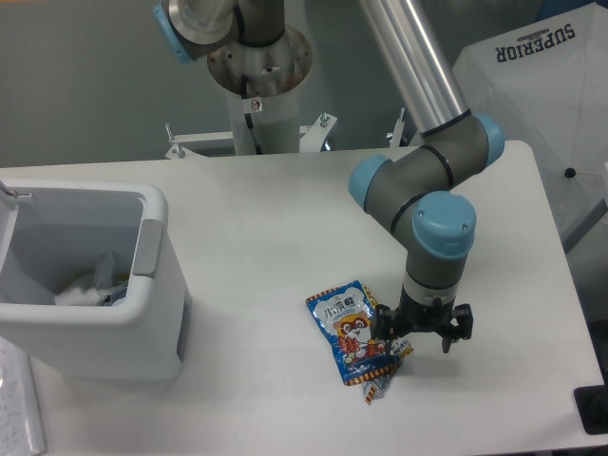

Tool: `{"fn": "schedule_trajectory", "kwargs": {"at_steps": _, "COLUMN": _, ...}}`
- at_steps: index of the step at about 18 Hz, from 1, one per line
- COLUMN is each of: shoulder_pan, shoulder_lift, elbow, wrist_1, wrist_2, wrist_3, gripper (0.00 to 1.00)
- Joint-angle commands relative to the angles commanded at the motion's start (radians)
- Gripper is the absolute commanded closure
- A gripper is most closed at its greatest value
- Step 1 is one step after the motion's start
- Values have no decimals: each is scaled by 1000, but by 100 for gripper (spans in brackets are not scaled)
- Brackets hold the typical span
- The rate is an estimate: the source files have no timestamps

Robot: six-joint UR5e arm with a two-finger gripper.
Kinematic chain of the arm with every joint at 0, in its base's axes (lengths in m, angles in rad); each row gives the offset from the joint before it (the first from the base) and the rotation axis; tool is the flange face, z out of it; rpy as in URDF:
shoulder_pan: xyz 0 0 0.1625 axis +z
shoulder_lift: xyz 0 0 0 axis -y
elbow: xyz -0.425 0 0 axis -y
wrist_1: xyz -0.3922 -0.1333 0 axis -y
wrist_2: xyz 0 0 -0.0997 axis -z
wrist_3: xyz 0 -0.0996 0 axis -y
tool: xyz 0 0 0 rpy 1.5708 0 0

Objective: Place the trash in the trash can
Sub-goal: 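Lower the gripper onto the edge of the snack wrapper, then close the gripper on the snack wrapper edge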

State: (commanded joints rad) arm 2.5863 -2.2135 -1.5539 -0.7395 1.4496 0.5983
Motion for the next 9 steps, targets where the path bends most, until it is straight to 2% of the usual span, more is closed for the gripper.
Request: {"fn": "schedule_trajectory", "kwargs": {"at_steps": 9, "shoulder_pan": -9, "shoulder_lift": -20, "elbow": -14, "wrist_1": 11, "wrist_2": 6, "wrist_3": 0, "gripper": 0}}
